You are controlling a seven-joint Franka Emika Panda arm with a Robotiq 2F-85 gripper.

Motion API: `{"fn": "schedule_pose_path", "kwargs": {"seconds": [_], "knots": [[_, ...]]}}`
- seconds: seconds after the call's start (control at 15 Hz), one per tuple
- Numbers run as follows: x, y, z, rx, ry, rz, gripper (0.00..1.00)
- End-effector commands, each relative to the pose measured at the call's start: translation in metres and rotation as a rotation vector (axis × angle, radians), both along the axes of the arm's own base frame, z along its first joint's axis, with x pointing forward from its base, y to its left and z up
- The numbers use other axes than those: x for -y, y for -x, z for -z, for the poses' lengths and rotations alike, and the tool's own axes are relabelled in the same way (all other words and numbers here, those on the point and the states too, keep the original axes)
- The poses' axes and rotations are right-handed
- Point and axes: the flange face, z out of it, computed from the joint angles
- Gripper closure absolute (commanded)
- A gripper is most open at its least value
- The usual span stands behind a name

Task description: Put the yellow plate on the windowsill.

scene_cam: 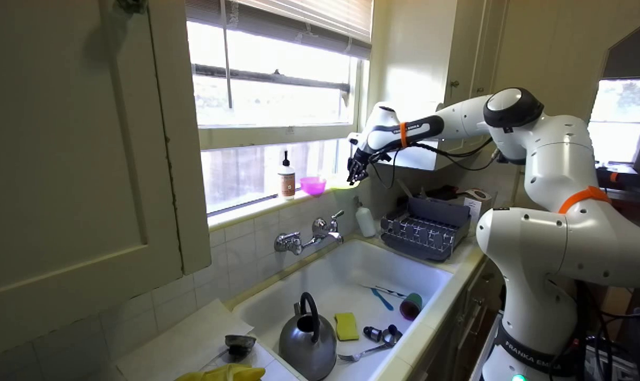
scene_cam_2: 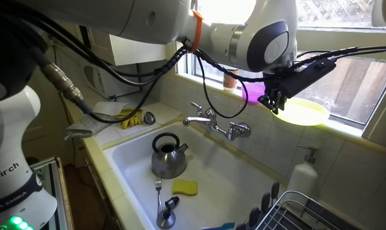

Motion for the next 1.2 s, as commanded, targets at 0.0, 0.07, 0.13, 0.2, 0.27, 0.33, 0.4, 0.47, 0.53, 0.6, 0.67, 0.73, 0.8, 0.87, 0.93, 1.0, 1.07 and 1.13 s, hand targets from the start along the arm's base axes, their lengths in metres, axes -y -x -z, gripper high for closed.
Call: {"fn": "schedule_pose_path", "kwargs": {"seconds": [0.0,0.07,0.13,0.2,0.27,0.33,0.4,0.47,0.53,0.6,0.67,0.73,0.8,0.87,0.93,1.0,1.07,1.13], "knots": [[0.005,-0.008,0.001,-0.012,0.007,-0.012,0.42],[0.005,-0.008,0.001,-0.01,0.007,-0.013,0.35],[0.005,-0.009,0.0,-0.008,0.007,-0.012,0.28],[0.006,-0.009,0.0,-0.006,0.007,-0.011,0.19],[0.006,-0.01,-0.001,-0.003,0.007,-0.01,0.13],[0.006,-0.01,-0.003,0.002,0.006,-0.009,0.06],[0.006,-0.009,-0.005,0.004,0.003,-0.003,0.01],[0.006,-0.008,-0.009,0.007,-0.006,0.012,0.0],[0.006,-0.007,-0.011,0.007,-0.012,0.029,0.0],[0.004,-0.005,-0.014,0.004,-0.023,0.042,0.0],[0.002,-0.004,-0.016,0.002,-0.026,0.068,0.0],[-0.001,-0.001,-0.018,-0.002,-0.042,0.089,0.0],[-0.004,0.001,-0.021,-0.013,-0.045,0.127,0.0],[-0.006,0.005,-0.023,-0.029,-0.061,0.152,0.0],[-0.009,0.008,-0.024,-0.047,-0.074,0.184,0.0],[-0.011,0.013,-0.027,-0.06,-0.083,0.215,0.0],[-0.013,0.019,-0.029,-0.079,-0.095,0.23,0.0],[-0.014,0.025,-0.031,-0.093,-0.108,0.258,0.0]]}}
